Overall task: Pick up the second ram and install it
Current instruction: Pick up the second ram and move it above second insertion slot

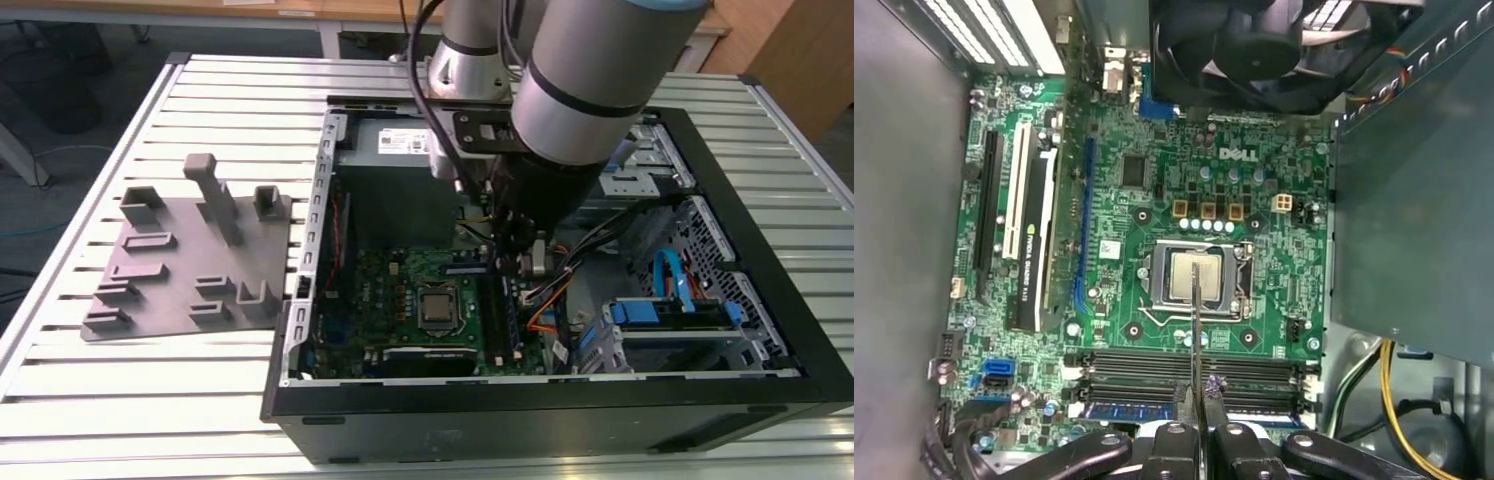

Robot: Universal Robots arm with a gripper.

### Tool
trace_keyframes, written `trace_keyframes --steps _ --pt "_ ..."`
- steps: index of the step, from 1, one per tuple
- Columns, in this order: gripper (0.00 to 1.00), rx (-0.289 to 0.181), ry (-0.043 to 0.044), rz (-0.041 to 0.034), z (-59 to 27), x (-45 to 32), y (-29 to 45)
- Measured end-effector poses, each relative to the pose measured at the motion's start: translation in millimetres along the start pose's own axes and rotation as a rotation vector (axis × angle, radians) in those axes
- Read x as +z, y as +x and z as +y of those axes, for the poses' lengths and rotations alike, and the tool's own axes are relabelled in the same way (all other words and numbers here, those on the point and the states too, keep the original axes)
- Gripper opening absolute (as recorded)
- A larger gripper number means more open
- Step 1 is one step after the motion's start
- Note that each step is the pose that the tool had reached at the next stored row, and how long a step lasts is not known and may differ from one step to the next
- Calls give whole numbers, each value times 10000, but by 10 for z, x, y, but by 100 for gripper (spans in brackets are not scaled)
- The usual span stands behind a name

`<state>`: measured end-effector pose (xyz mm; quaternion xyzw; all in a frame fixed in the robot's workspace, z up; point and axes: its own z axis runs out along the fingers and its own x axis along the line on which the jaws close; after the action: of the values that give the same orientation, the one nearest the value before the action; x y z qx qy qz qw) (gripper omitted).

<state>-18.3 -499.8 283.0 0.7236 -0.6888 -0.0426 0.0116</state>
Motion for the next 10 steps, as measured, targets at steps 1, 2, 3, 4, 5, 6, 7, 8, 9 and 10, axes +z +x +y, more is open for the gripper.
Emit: trace_keyframes --steps 1,2,3,4,5,6,7,8,9,10 --pt "11 0 0 -1 -1 19 1" --pt "11 0 1 -1 -3 37 1" --pt "11 0 1 -2 -4 55 2" --pt "11 0 1 -1 -6 73 3" --pt "11 0 0 -1 -7 90 4" --pt "11 1 1 -1 -8 110 5" --pt "11 2 1 -1 -5 127 5" --pt "11 1 0 0 2 147 6" --pt "11 0 0 0 7 165 6" --pt "11 0 0 0 10 183 7"
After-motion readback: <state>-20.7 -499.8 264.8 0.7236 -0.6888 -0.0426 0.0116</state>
